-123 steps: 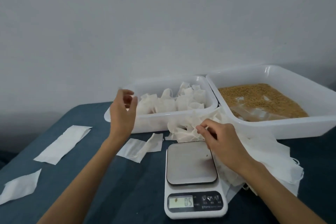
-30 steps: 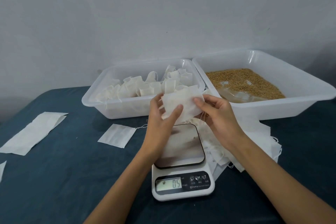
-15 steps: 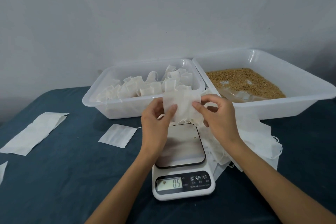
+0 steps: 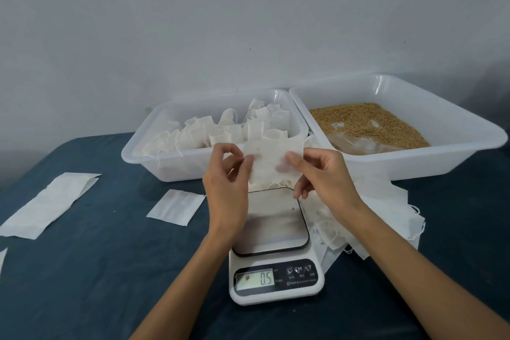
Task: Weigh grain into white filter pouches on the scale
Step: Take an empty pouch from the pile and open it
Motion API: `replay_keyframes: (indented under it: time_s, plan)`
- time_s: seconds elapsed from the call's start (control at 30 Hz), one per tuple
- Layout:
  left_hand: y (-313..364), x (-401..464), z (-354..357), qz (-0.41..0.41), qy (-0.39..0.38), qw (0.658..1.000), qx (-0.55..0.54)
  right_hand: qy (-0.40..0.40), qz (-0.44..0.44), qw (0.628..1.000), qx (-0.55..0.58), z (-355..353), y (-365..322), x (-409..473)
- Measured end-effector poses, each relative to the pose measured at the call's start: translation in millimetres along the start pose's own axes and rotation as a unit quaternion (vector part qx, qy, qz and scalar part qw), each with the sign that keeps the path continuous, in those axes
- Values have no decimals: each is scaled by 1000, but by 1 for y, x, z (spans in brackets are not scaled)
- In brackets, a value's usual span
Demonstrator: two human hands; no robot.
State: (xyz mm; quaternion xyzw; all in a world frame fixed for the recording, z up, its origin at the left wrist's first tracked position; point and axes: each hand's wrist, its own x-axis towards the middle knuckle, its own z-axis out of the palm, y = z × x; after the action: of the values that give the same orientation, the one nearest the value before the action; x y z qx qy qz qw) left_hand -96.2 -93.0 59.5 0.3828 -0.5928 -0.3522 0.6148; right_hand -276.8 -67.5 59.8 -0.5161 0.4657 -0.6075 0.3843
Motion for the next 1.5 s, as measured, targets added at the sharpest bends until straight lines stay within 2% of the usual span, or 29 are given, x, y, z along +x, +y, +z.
replay_keyframes:
  time_s: [0.17, 0.37, 0.47, 0.63, 0.9, 1.1, 1.3, 1.37, 1.5]
  plan:
    - [0, 2, 0, -1, -28, 1000, -1, 11, 12, 1000, 21, -1, -6, -2]
    - [0, 8, -4, -73, -28, 995, -57, -82, -70, 994, -34, 4, -14, -8]
    - [1, 11, -6, -98, -32, 992, -66, -71, -84, 991, -71, 5, -14, -11]
    - [-2, 11, -4, -66, -30, 997, -34, -47, -88, 992, -77, 1, -13, -9]
    - [-3, 15, -8, -81, -43, 995, -47, -88, -108, 981, -136, 4, -14, -12]
    - [-2, 14, -8, -69, -45, 996, -29, -54, -94, 989, -99, 3, -14, -12]
    - [-1, 16, -10, -161, -70, 982, -76, -70, -176, 972, -140, 4, -18, -11]
    - [0, 16, -12, -175, -79, 978, -77, -78, -164, 971, -155, 3, -17, -12]
    - [1, 16, -10, -152, -73, 984, -55, -94, -130, 977, -144, 2, -14, -13]
